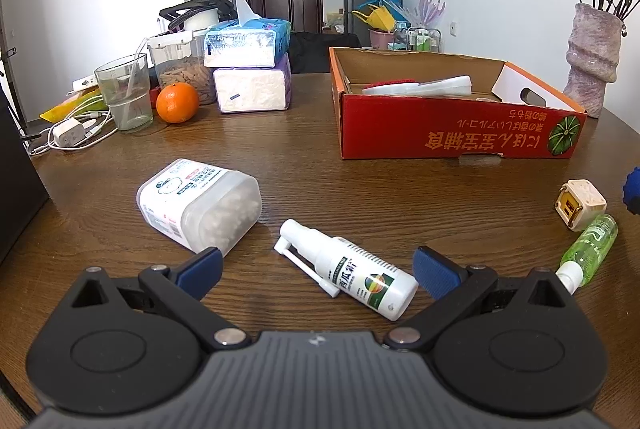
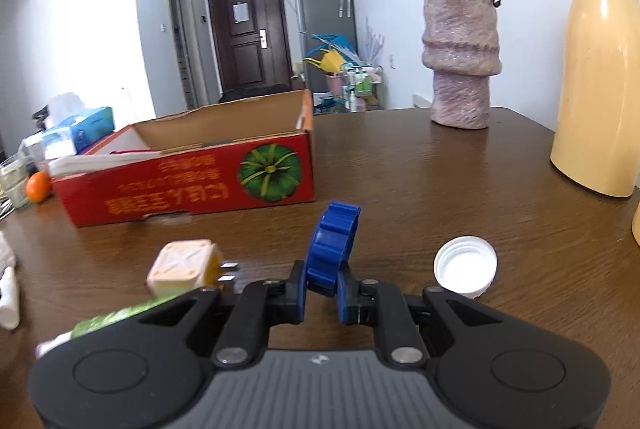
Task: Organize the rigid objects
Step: 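Lift the blue cap with the right gripper and turn it, then grasp the white spray bottle across its body with the left gripper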
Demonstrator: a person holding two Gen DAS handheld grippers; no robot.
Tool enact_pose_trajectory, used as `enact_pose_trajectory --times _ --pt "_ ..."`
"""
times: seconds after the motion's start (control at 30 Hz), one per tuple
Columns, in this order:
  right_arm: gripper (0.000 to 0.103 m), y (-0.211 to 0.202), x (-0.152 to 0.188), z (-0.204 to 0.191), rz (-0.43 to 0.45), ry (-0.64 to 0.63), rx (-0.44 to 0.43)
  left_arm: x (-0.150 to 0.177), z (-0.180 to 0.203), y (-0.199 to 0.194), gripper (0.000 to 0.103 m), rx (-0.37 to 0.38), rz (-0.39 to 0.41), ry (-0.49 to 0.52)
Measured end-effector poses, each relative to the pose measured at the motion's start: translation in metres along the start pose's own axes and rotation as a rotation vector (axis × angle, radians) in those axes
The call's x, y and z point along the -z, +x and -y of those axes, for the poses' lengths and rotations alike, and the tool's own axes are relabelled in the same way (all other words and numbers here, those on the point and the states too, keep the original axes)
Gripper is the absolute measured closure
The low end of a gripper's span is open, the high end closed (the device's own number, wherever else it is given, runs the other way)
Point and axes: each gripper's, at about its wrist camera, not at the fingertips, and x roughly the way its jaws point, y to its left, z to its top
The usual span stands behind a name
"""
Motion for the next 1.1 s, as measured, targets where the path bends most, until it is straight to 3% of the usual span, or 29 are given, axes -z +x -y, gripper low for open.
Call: enact_pose_trajectory --times 0.2,0.33,0.57,0.9,1.1 --pt "0.088 -0.007 0.007 -0.009 -0.015 -0.039 -0.011 0.0 0.0 0.0 0.0 0.002 0.0 0.0" --pt "0.094 -0.013 0.01 -0.011 0.001 -0.031 -0.023 0.001 0.001 -0.001 0.0 0.003 0.001 0.004" --pt "0.095 -0.025 0.011 -0.013 0.042 -0.028 -0.046 0.001 0.0 -0.002 0.0 0.022 -0.003 0.007" --pt "0.095 -0.037 0.014 -0.017 0.081 -0.019 -0.054 0.007 0.01 0.004 0.0 0.069 -0.034 0.129" --pt "0.095 -0.046 0.019 -0.019 0.101 -0.001 -0.036 0.013 0.002 0.009 0.0 0.144 -0.041 0.209"
